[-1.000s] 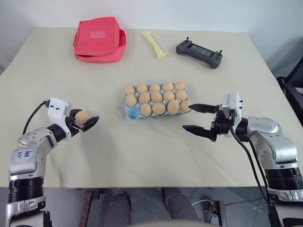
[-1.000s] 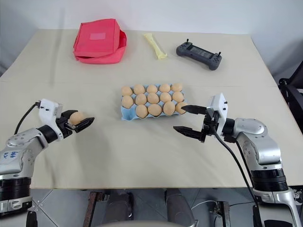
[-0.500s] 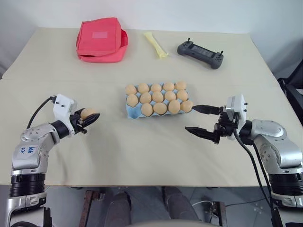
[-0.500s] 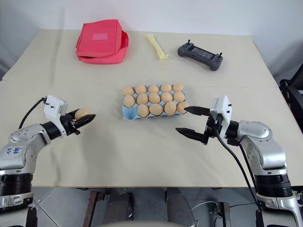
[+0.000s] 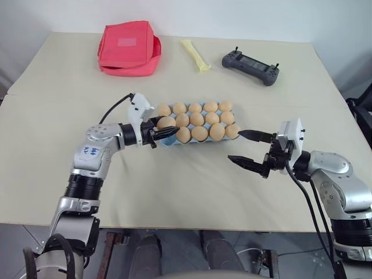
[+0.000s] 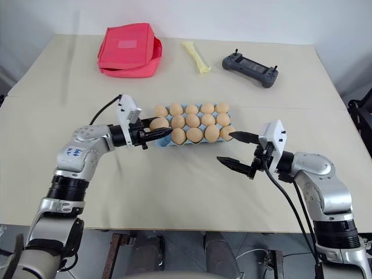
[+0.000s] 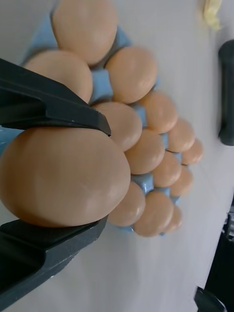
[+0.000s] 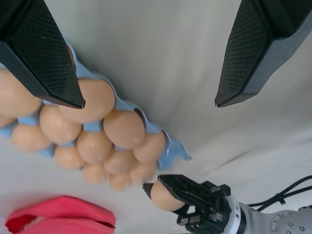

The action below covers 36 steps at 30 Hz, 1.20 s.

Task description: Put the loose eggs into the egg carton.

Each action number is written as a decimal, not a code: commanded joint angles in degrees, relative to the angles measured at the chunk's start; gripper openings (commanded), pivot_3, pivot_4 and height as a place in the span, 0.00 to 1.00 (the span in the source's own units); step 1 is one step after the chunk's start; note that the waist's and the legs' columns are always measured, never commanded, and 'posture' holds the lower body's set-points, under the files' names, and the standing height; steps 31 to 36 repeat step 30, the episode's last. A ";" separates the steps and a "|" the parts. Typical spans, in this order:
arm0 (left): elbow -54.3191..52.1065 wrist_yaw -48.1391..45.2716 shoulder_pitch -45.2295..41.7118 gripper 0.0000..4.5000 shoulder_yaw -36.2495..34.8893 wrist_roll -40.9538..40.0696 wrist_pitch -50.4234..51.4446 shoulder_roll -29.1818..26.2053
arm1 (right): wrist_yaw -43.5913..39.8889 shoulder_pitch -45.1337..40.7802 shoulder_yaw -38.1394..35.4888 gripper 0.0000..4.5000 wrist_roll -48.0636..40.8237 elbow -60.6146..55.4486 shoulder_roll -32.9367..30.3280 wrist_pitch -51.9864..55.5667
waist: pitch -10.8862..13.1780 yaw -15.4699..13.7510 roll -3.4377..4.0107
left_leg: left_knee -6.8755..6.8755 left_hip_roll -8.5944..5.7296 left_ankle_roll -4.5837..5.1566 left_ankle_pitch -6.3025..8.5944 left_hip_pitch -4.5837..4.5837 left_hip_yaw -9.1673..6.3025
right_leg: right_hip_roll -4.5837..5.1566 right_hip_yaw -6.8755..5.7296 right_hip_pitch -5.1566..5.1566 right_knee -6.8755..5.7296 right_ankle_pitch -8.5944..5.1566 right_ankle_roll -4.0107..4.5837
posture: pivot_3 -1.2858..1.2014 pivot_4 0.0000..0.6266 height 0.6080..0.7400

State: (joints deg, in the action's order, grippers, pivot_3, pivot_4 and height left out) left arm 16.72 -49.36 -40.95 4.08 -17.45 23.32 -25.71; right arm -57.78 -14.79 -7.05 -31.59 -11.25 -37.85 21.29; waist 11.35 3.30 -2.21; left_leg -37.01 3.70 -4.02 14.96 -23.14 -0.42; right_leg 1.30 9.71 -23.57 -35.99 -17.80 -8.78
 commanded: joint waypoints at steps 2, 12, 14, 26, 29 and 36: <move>3.70 -2.99 -3.29 0.48 2.09 2.98 -3.39 -0.18 | 1.58 1.55 -3.22 1.00 -1.34 -4.10 -0.89 -0.05 | 0.00 -0.10 0.00 | -0.01 0.00 0.00 0.00 0.00 0.00 | 0.00 0.00 0.01 0.00 0.00 0.00 | 0.52 0.24 1.00; -1.00 -1.11 -3.55 0.99 -2.36 0.80 -1.42 0.25 | 2.98 2.12 -3.72 1.00 -1.58 -5.28 -0.94 0.60 | 0.00 -0.12 0.00 | -0.05 0.00 0.02 -0.01 0.00 -0.01 | 0.00 0.00 0.02 -0.05 0.01 -0.02 | 0.52 0.24 1.00; -4.56 2.56 -2.65 0.99 -5.14 0.55 -2.35 0.41 | 2.98 1.47 -3.69 1.00 -1.48 -4.77 -0.98 0.60 | 0.00 -0.15 0.00 | -0.06 0.00 0.02 -0.01 -0.02 -0.02 | 0.00 0.00 0.01 -0.06 0.02 -0.03 | 0.52 0.24 1.00; -16.92 -2.52 12.42 0.99 -17.17 -9.13 -0.63 -6.92 | 2.40 -0.28 -3.00 1.00 -0.53 -2.51 -0.90 0.14 | -0.01 -0.15 0.07 | -0.09 0.01 0.02 -0.02 0.00 -0.03 | 0.02 0.00 0.04 -0.07 0.02 -0.03 | 0.52 0.24 1.00; -18.56 -3.59 16.76 0.99 -19.22 -9.69 -0.94 -9.34 | 2.07 0.30 -3.35 1.00 -0.26 -2.18 -1.19 -0.21 | -0.01 -0.14 0.07 | -0.07 0.01 0.02 -0.02 0.01 -0.03 | 0.03 0.00 0.05 -0.06 0.02 -0.03 | 0.52 0.24 1.00; -19.07 -3.38 17.92 0.99 -19.49 -9.32 -1.39 -9.93 | 1.98 0.42 -3.45 1.00 -0.16 -2.09 -1.29 -0.28 | -0.01 -0.14 0.07 | -0.05 0.01 0.02 -0.02 0.01 -0.03 | 0.03 0.00 0.05 -0.05 0.01 -0.02 | 0.52 0.24 1.00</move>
